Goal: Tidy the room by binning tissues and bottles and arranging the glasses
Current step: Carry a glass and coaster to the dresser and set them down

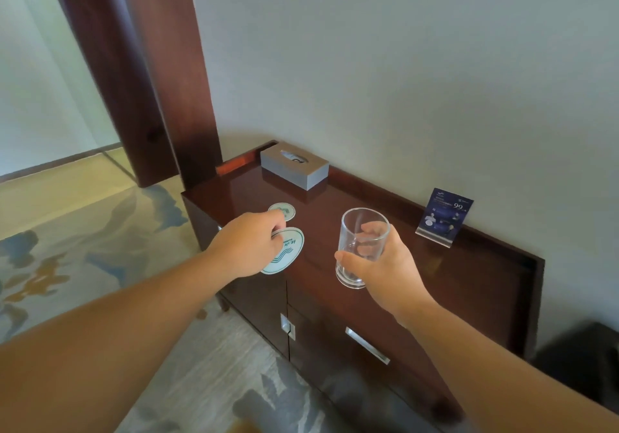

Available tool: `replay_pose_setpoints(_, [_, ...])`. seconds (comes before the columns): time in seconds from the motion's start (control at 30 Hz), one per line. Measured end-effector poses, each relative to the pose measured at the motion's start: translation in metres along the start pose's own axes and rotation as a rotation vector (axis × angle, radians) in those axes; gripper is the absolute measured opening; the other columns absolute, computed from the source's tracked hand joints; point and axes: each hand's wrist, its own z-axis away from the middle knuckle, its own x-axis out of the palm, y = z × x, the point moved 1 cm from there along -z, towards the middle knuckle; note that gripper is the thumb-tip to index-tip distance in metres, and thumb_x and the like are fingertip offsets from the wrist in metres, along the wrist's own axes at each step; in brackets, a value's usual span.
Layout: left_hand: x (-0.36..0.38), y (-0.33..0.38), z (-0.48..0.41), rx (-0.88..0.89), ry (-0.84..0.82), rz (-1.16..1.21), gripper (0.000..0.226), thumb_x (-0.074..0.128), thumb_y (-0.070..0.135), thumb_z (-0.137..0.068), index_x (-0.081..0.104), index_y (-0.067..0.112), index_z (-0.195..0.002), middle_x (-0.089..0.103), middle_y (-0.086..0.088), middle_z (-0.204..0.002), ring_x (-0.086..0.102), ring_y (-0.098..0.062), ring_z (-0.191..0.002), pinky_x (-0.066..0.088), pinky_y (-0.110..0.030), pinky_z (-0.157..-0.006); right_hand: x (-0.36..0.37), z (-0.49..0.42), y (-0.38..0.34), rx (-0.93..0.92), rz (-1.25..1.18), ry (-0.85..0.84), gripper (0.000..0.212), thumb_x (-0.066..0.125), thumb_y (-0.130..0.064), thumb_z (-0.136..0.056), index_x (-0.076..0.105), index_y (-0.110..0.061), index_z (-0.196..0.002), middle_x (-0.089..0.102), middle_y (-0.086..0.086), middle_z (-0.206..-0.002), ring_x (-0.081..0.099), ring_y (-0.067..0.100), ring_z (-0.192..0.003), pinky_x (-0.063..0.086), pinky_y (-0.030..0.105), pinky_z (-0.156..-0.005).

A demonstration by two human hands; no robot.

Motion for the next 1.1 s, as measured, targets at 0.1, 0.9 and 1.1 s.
replay_pose_setpoints(0.1, [0.004, -0.017, -0.021, 0.029, -0.03, 0.006, 0.011, 0.052, 0.027, -0.094, 0.051, 0.022, -0.085, 0.065, 0.006, -0.083, 0.061, -0.017, -0.073, 0.036, -0.022, -0.048, 0.012, -0.014, -0.002, 0.036, 0.0, 0.018, 0.07, 0.082, -0.039, -0.072, 0.043, -0.029, -0.129, 0.058, -0.011, -0.119, 0.063, 0.012, -0.102, 0.052, 0.016, -0.076])
replay_pose_setpoints(0.9, [0.076, -0.045, -0.285, 0.17, -0.166, 0.02, 0.01, 0.048, 0.03, -0.093, 0.05, 0.026, -0.084, 0.067, 0.007, -0.082, 0.061, -0.013, -0.07, 0.044, -0.031, -0.051, 0.009, -0.229, 0.047, 0.191, -0.026, 0.174, 0.064, 0.083, -0.038, -0.071, 0.046, -0.031, -0.122, 0.061, -0.015, -0.114, 0.063, 0.008, -0.103, 0.055, 0.033, -0.089])
replay_pose_setpoints(1.1, [0.111, -0.056, -0.35, 0.277, -0.272, 0.082, 0.008, 0.047, 0.026, -0.091, 0.051, 0.025, -0.084, 0.061, 0.007, -0.071, 0.056, -0.014, -0.064, 0.036, -0.028, -0.049, 0.015, -0.267, 0.067, 0.281, 0.016, 0.303, 0.066, 0.083, -0.04, -0.07, 0.047, -0.032, -0.124, 0.055, -0.015, -0.12, 0.058, 0.007, -0.108, 0.049, 0.028, -0.089])
